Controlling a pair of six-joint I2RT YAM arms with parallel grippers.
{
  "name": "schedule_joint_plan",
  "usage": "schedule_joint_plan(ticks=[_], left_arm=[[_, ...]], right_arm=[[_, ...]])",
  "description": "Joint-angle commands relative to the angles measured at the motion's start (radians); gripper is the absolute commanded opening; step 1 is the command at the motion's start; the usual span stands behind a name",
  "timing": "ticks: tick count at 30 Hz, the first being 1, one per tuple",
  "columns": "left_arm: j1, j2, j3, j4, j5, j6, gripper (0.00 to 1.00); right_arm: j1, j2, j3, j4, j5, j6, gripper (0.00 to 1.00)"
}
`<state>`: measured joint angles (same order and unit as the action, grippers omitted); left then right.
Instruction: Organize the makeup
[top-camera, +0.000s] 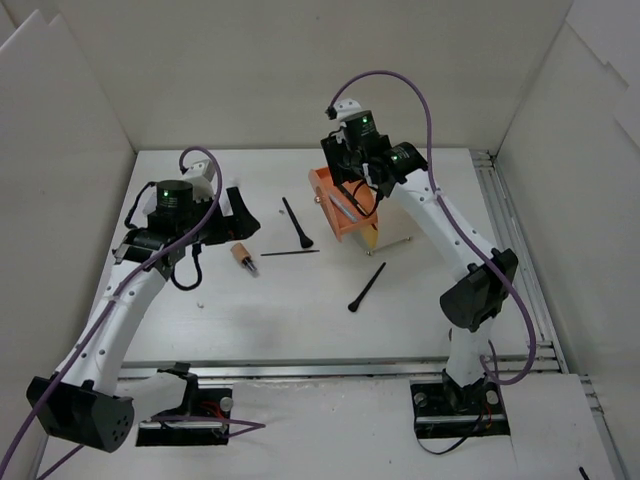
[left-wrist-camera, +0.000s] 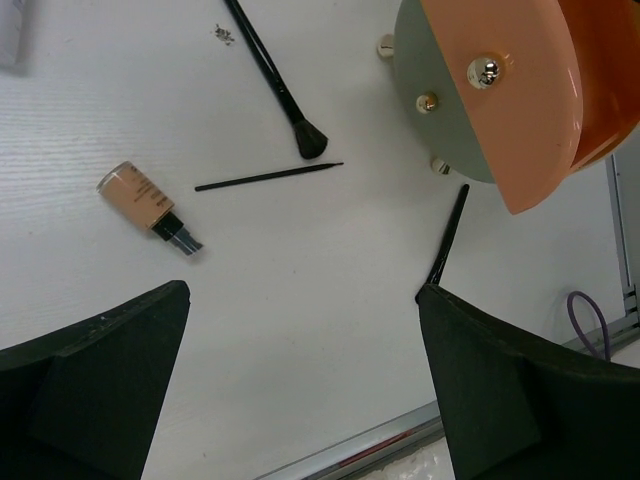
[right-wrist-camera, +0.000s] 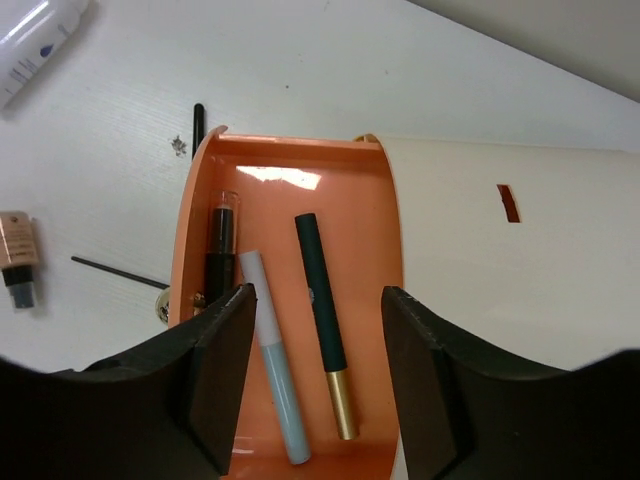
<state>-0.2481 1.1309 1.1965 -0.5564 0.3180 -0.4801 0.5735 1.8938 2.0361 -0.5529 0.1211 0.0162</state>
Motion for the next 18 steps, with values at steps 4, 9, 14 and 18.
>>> schedule_joint_plan(ticks=[4,9,14,18], left_arm=[[-0.04,0.095,0.069,0.202,0.088,0.0,0.85],[-0.04,0.235,0.133,0.309,0.173,-0.054,0.52],[-0.091,0.363,0.219,0.355,0.21,-0.071,0.3],[-0.12,0.461,0.291,0.371,0.216,-0.077,0.05]], right_arm=[[-0.041,-0.151,0.035,0.062,-0.018,0.016,0.55],[-0.127,-0.278,-0.056,0.062,0.067,0.041,0.53],[-0.244,-0.361,-0.158,0.062,0.126,0.079,0.47],[-0.363,-0.384,-0.198,0.061,0.078,0.126,0.38]])
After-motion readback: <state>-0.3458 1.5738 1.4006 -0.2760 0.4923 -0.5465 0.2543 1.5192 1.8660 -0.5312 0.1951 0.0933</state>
